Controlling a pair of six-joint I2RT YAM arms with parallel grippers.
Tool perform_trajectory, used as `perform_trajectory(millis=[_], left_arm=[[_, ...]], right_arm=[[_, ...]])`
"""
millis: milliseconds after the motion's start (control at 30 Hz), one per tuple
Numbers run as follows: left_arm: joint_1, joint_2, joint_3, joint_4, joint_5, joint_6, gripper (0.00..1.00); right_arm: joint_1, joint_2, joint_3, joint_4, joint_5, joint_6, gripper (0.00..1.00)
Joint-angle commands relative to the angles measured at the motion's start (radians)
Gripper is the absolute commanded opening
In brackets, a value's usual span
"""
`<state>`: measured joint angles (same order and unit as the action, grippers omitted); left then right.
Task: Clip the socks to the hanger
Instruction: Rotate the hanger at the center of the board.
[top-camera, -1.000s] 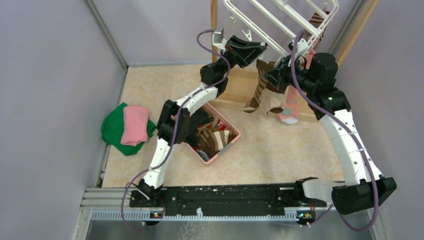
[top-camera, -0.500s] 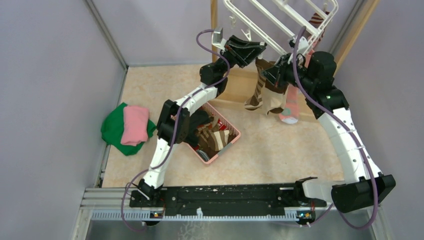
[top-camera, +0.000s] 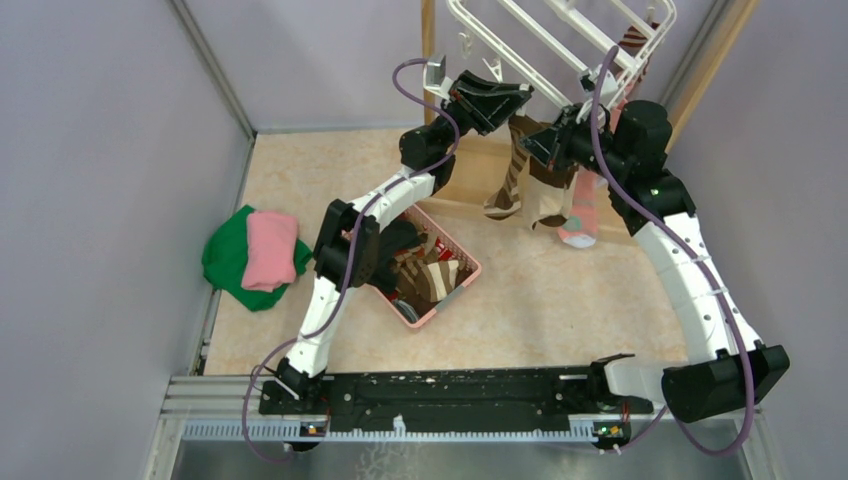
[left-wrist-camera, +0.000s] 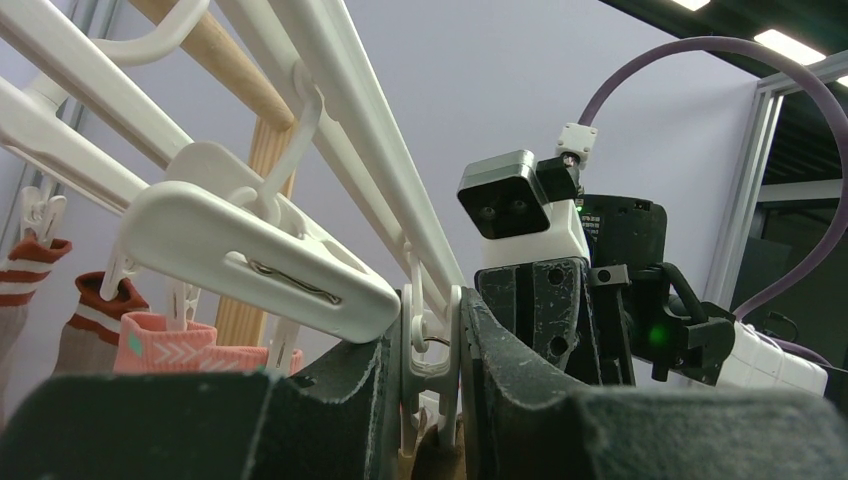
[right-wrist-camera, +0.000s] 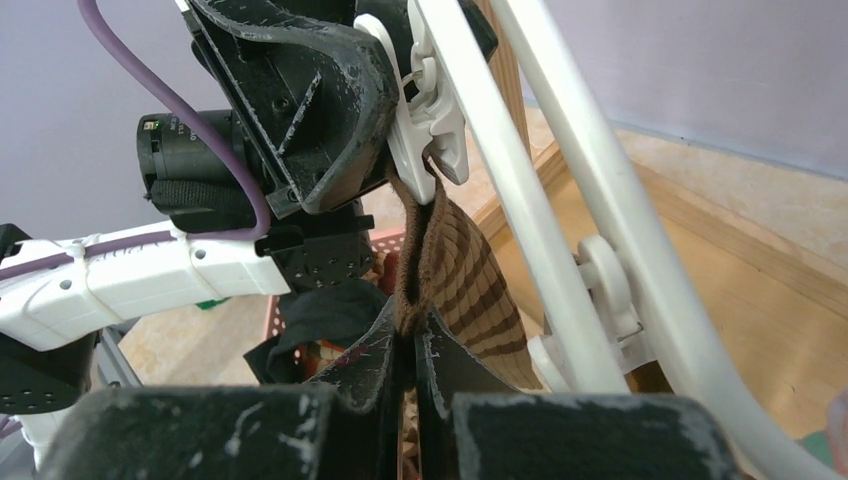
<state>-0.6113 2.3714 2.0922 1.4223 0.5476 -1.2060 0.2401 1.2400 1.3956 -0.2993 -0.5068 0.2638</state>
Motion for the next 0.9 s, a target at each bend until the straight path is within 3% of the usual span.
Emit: perform_trajectory(millis=[0, 367, 667, 867], left_arm=[[0.002, -0.039, 0.040, 0.098, -0.003, -0.016, 0.07], [0.002, -0.034, 0.037, 0.105, 0.005, -0.019, 0.07], [0.012, -0.036, 0.036, 0.105, 0.005, -0.024, 0.07], [0.014, -0.033, 0.034, 0.114, 0.003, -0.029, 0.07]], right_arm=[[0.008, 0.008, 0.017, 0.060, -0.010, 0.020, 0.00], [0.008, 0.006, 0.056, 0.089, 0.017, 0.020, 0.00], [0.002, -0.053, -0.015, -0.020, -0.126, -0.149, 0.00], [0.002, -0.070, -0.052, -0.040, -0.036, -0.202, 0.00]])
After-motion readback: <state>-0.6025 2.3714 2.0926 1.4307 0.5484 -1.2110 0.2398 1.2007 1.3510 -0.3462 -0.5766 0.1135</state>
